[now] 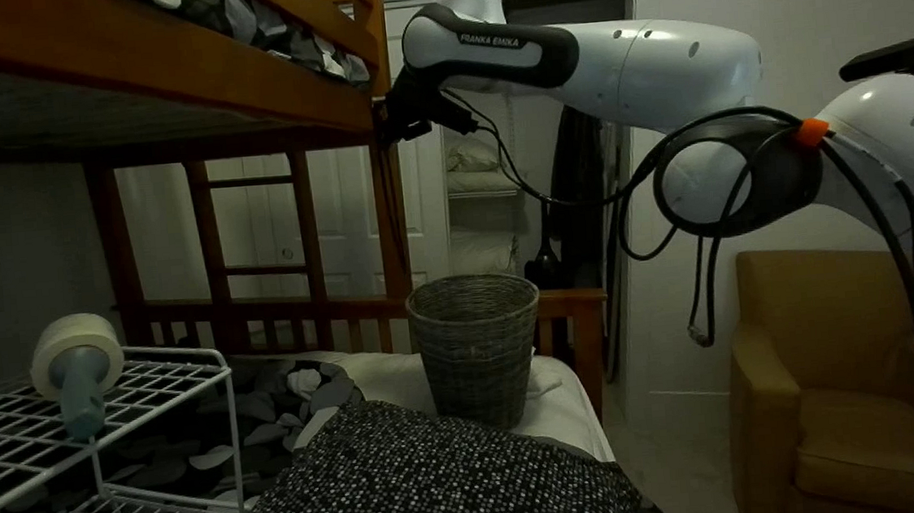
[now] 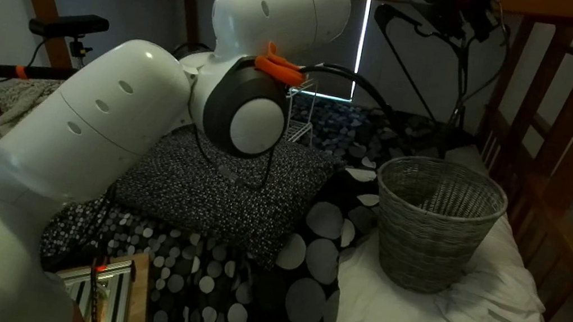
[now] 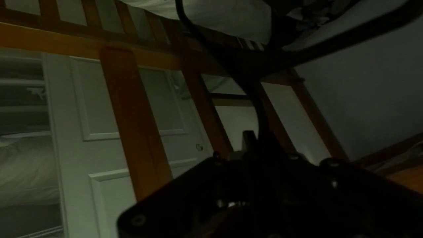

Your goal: Take the clothing hanger out of the basket and hang it on the bed

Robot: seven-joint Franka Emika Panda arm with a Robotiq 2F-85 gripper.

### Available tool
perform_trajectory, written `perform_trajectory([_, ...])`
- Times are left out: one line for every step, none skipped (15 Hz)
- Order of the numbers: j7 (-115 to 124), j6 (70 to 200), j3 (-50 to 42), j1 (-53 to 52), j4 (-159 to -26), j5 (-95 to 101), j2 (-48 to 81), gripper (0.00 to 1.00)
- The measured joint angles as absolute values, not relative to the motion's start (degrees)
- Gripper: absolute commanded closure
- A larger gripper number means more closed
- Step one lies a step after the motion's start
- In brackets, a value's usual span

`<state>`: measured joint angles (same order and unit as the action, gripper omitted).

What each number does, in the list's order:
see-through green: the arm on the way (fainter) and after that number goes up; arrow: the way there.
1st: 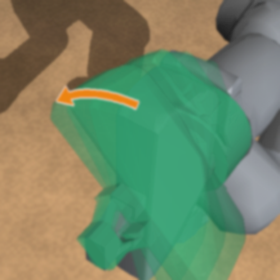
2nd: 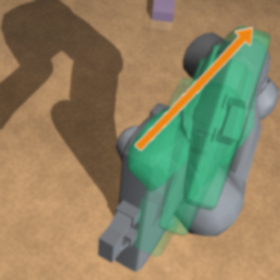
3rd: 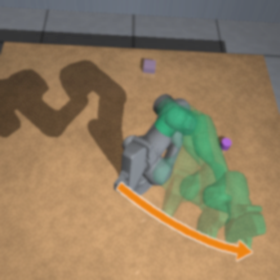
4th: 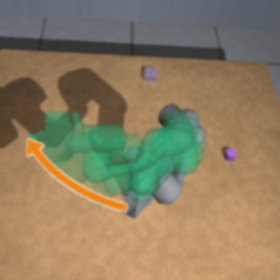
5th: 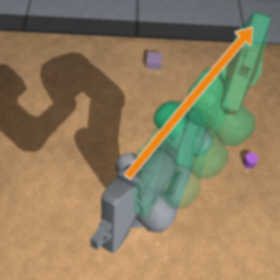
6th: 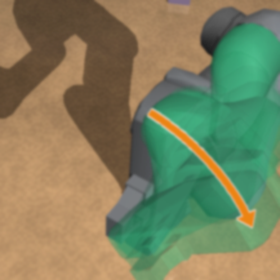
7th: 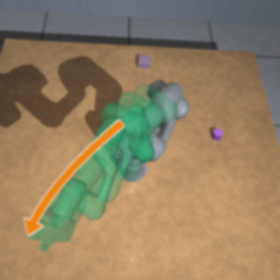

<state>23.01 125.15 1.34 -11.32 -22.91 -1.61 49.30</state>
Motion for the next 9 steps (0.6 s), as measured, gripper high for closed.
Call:
perform_trajectory([21.92,125.60,1.43,-12.42,-22.85,-1.56,49.02,0.98])
perform_trajectory([21.08,125.98,1.44,-13.45,-22.77,-1.47,48.82,0.98])
perform_trajectory([20.87,126.32,1.38,-14.27,-22.72,-1.14,48.70,0.98])
perform_trajectory([21.19,126.41,1.03,-14.79,-22.72,-0.62,48.63,0.92])
perform_trajectory([21.87,126.41,0.42,-14.90,-22.75,-0.03,48.64,0.92])
perform_trajectory([22.37,126.41,-0.17,-14.79,-22.85,0.24,48.65,0.92])
perform_trajectory([22.46,126.41,-0.53,-14.52,-22.94,0.25,48.66,0.98])
perform_trajectory([22.46,126.41,-0.65,-14.23,-22.96,0.25,48.66,0.98])
perform_trajectory([22.45,126.41,-0.64,-14.12,-22.96,0.25,48.66,0.98])
